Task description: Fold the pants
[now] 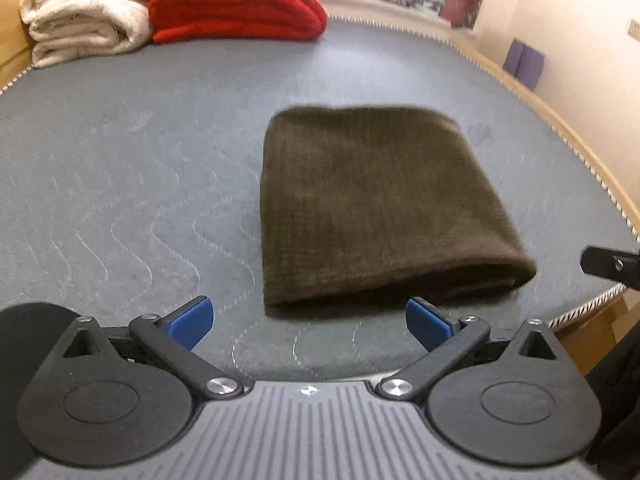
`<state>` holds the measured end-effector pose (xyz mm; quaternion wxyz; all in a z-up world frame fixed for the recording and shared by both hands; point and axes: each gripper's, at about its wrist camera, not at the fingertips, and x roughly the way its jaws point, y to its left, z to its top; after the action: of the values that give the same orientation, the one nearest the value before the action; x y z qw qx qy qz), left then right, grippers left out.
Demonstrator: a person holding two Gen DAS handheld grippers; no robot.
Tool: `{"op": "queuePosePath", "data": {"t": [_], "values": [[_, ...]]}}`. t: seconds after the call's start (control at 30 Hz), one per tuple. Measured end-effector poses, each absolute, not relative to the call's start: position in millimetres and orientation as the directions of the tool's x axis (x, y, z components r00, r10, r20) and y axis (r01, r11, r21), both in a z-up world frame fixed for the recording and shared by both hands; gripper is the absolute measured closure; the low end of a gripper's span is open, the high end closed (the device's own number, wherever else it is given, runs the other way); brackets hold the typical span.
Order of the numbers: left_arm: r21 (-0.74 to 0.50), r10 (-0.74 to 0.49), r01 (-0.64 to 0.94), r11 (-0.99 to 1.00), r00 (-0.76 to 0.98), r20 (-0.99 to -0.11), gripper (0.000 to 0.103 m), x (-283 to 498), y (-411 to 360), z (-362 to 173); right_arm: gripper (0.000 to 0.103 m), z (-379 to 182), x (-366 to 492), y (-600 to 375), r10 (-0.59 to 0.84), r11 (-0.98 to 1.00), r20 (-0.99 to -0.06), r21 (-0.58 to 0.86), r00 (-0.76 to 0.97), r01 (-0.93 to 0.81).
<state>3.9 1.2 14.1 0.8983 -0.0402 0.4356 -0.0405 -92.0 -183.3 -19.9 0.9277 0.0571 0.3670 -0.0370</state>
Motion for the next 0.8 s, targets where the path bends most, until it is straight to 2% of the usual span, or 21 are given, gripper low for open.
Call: {"op": "queuePosePath", "data": {"t": [0.17, 0.23, 0.33, 0.8], "values": [[-0.108, -0.106, 0.032, 0.994, 0.604, -0.79, 0.0, 19.6, 0.4, -4.4, 0.01, -47.2, -83.0, -172.8, -0.027, 0.998, -0.676, 0.028, 0.736, 0.063], [-0.091, -0.093, 0.035, 0.995, 0.61, -0.787, 0.0, 27.1, -2.6, -9.5, 0.01, -60.3, -73.5, -169.5, -0.056, 0.998, -0.713, -0.011, 0.699, 0.069], [-0.064, -0.075, 0.039, 0.997, 0.612, -0.787, 0.0, 35.2, -7.8, -17.0, 0.01, -62.4, -63.9, -169.6, -0.02, 0.996, -0.711, 0.049, 0.703, 0.079], [-0.072, -0.087, 0.049, 0.996, 0.587, -0.805, 0.0, 42.4, -9.6, -29.2, 0.01, -75.1, -47.2, -151.3, -0.017, 0.998, -0.727, 0.025, 0.687, 0.05]]}}
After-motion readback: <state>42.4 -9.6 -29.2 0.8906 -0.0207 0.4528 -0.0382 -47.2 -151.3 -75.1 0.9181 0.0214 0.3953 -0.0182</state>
